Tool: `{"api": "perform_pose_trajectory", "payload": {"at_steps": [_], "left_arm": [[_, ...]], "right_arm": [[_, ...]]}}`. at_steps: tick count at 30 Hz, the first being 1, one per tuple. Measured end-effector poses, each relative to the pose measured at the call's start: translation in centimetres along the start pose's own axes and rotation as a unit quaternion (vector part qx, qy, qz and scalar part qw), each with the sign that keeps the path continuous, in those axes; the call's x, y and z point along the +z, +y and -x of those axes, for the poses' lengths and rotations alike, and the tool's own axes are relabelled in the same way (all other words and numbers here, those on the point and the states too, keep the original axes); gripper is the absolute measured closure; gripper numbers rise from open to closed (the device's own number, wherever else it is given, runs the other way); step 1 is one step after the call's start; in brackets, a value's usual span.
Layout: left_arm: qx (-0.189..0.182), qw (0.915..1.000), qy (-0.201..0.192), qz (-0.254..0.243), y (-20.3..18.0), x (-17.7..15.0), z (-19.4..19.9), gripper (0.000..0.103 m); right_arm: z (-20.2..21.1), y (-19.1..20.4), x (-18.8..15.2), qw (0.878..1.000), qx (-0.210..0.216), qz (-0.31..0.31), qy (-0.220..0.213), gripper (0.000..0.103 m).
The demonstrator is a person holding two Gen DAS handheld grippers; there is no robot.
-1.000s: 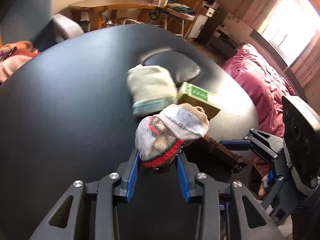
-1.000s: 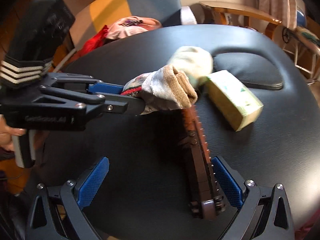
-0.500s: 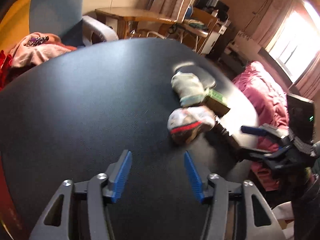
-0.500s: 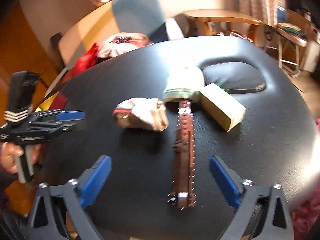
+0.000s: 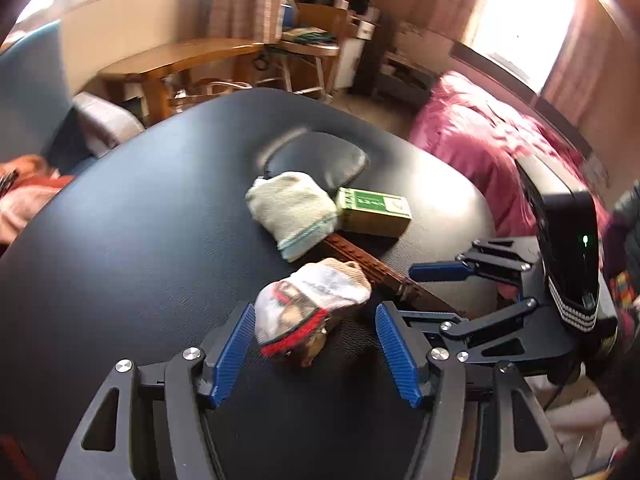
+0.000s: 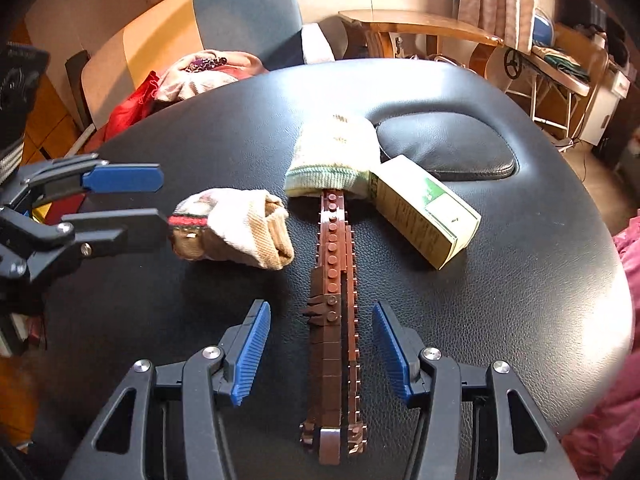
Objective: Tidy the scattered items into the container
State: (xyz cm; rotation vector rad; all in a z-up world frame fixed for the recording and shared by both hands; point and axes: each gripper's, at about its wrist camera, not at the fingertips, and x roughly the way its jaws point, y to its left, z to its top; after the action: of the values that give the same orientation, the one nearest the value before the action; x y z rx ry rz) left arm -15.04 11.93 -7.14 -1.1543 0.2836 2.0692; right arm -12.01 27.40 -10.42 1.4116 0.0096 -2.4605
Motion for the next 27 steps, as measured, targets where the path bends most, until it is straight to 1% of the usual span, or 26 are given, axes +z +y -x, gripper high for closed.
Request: {"api": "perform_pose_trajectory", "payload": {"at_steps": [5,8,10,12,15,16,17,18,19,20,24,27], "left_arm": [[0.005,0.9975,0.030,-0.063,-0.5,0.9,-2.3,0.039],[-0.001,0.9955,0.051,-0.080,-0.3,1.2,-3.5,0.039],[0.009,0.9945,0.062,-0.084,0.0,1.3,-4.4,0.039],[0.003,0.9955,0.072,-0.062,0.6,0.9,-4.9,0.041],[0.002,0.9967,0.076,-0.029,1.2,-0.2,-5.0,0.053],[0.003,0.9969,0.076,-0.017,1.4,-0.7,-5.0,0.057],[0.005,0.9973,0.073,-0.005,1.6,-1.1,-4.7,0.060],[0.007,0.9975,0.071,0.008,1.7,-1.5,-4.4,0.061],[0.010,0.9974,0.068,0.020,1.8,-1.8,-4.2,0.065],[0.010,0.9973,0.065,0.032,1.9,-2.1,-3.9,0.067],[0.010,0.9945,0.052,0.090,2.2,-4.0,-2.5,0.068],[0.009,0.9901,0.035,0.135,2.0,-5.9,-0.8,0.068]], "right_arm": [[0.2,-0.4,-0.6,1.000,0.009,-0.006,-0.002,0.047],[0.2,-0.4,-0.6,1.000,0.011,-0.006,-0.002,0.047],[0.3,-0.4,-0.7,1.000,0.012,-0.006,-0.004,0.047],[0.2,-0.2,-0.7,1.000,0.009,-0.003,-0.005,0.047],[-0.1,0.3,-0.5,1.000,0.002,0.003,-0.008,0.048],[-0.1,0.4,-0.5,1.000,-0.001,0.004,-0.010,0.052],[-0.1,0.5,-0.5,1.000,-0.007,0.004,-0.012,0.061],[-0.1,0.6,-0.5,1.000,-0.014,0.003,-0.014,0.067],[-0.1,0.6,-0.6,1.000,-0.017,0.001,-0.016,0.071],[0.0,0.5,-0.7,1.000,-0.017,-0.004,-0.016,0.074],[0.3,0.8,-1.1,1.000,-0.010,-0.020,-0.018,0.074],[0.6,1.9,-1.7,1.000,-0.002,-0.016,-0.015,0.074]]}}
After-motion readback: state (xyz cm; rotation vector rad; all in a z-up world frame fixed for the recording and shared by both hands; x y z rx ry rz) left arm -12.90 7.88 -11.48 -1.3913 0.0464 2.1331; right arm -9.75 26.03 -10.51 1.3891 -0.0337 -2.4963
